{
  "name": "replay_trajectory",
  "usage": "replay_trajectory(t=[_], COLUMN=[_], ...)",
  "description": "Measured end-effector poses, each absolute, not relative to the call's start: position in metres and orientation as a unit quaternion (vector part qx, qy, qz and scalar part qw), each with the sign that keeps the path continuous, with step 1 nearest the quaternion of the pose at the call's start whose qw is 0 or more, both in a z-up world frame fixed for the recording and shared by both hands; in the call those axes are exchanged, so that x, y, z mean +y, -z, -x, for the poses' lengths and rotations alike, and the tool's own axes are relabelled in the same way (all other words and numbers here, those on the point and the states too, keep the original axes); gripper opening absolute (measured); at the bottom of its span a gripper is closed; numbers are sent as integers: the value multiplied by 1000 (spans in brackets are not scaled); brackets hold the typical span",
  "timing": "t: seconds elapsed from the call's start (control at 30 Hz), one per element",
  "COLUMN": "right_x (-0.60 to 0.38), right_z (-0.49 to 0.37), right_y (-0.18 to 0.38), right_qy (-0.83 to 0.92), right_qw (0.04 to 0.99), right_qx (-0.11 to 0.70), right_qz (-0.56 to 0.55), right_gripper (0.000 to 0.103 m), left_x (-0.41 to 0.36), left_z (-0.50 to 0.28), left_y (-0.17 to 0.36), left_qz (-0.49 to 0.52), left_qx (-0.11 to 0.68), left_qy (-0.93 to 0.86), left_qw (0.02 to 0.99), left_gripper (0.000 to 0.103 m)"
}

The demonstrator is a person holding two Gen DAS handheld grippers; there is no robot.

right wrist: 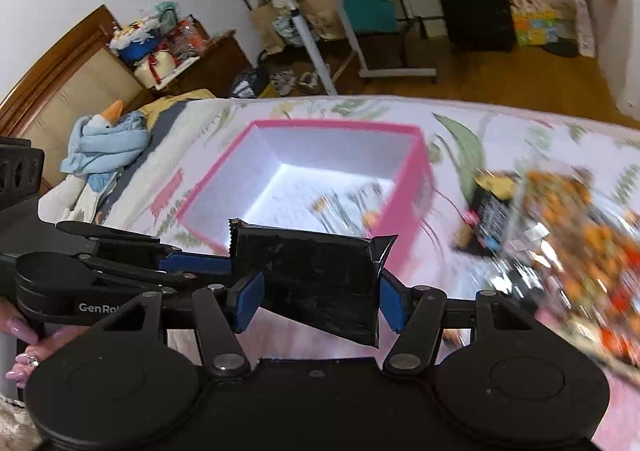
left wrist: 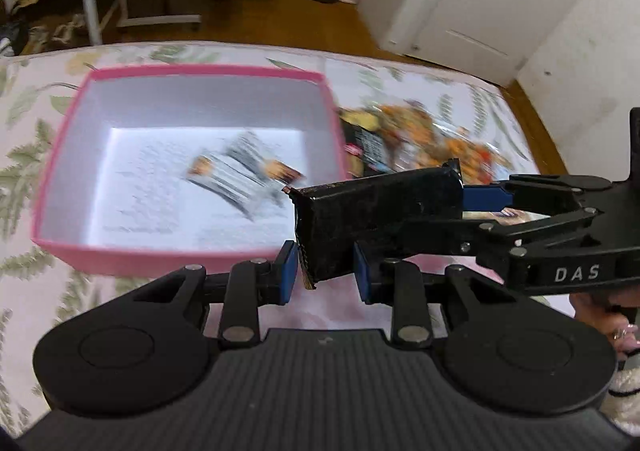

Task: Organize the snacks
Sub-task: 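Carry the black bar into the pink box and open the left tool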

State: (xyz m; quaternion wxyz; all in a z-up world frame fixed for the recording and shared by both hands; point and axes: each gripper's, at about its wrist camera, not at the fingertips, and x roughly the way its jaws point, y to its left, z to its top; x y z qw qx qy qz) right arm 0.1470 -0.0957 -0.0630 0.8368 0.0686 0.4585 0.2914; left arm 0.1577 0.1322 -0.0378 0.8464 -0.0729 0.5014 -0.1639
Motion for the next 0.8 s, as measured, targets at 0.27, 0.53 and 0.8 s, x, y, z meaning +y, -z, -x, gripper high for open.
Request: replay_trajectory(t=[0.27, 0.53, 0.8], right_x=[-41, -5, -38], right_z=[-211, -215, -190], right_y=[103, 129, 107], right_qy=[-306, -290, -289], right_qw=[807, 805, 825], right_qx=[501, 515, 483], right_qz=[-67, -53, -56], right_gripper=[66, 59, 59], left_x=[176, 202, 194], left_z=[-214, -235, -209], left_y=[75, 121, 100], left_qz=[65, 90, 78], left_qx=[535, 561, 531], left_qy=[108, 84, 82], left_qw=[835, 819, 840], left_gripper=[29, 29, 36])
